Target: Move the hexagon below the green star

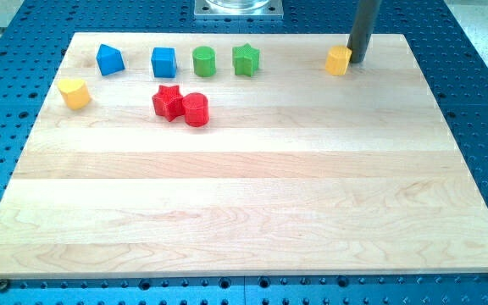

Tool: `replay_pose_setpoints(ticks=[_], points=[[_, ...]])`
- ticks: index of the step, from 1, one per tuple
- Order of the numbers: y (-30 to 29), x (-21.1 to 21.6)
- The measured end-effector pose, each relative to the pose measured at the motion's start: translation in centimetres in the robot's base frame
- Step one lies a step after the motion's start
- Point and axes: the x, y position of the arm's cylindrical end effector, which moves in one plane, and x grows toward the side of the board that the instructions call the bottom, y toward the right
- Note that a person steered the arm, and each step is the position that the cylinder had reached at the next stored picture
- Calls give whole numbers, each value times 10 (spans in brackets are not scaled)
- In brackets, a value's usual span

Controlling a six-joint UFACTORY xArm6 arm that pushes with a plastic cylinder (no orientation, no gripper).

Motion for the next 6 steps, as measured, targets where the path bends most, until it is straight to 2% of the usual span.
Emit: replay_pose_setpoints(ticks=[1, 2, 3, 4, 5, 6], points=[[-18, 39], [-18, 34], [32, -6], [-28, -14], [-101, 21], [-152, 80]])
